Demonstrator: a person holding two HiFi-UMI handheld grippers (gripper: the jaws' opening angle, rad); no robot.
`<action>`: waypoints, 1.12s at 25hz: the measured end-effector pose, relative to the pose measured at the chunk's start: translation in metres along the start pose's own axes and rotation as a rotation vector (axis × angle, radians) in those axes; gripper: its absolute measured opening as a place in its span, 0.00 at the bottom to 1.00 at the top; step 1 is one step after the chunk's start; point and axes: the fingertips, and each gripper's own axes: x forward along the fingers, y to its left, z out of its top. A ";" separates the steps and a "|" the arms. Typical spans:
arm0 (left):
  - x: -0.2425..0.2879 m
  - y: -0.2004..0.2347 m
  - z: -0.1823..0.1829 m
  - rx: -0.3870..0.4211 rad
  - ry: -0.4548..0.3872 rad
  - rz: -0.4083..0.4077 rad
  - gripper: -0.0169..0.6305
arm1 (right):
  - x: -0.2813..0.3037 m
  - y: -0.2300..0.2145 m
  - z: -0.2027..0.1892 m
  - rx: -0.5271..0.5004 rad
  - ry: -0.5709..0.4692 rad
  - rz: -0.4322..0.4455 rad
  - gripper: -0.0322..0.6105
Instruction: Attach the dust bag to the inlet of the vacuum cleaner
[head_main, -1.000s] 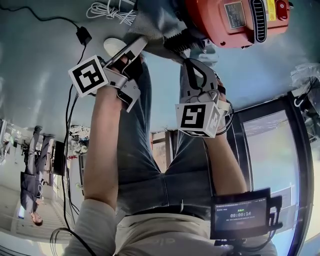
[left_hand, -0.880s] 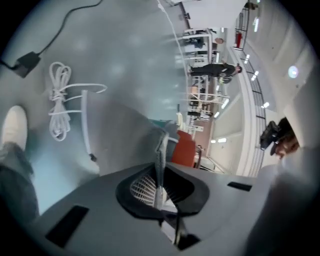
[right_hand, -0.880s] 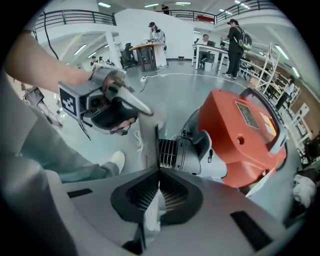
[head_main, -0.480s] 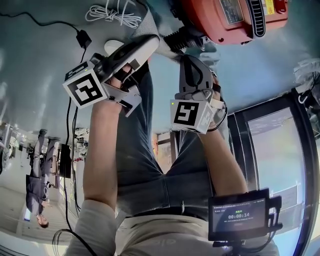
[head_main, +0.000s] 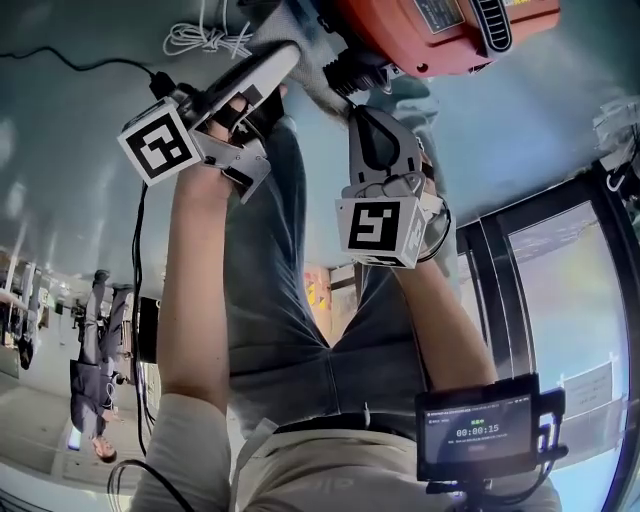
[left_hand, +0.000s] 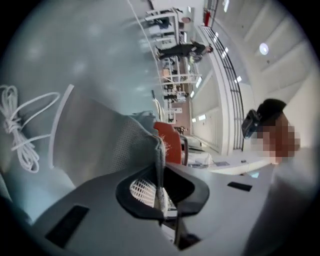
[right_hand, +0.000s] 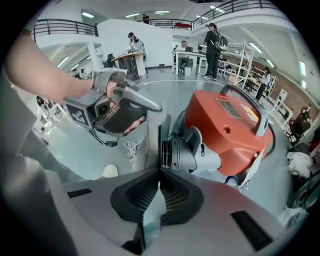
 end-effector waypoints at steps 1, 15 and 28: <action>-0.009 0.011 0.002 -0.056 -0.053 0.013 0.05 | -0.003 -0.001 0.004 -0.018 -0.002 -0.007 0.08; -0.010 0.046 0.004 -0.054 -0.076 0.067 0.05 | -0.016 -0.016 0.021 -0.018 -0.057 -0.030 0.07; 0.013 0.007 0.012 0.026 0.011 -0.013 0.05 | -0.036 -0.013 0.033 0.391 -0.098 0.314 0.06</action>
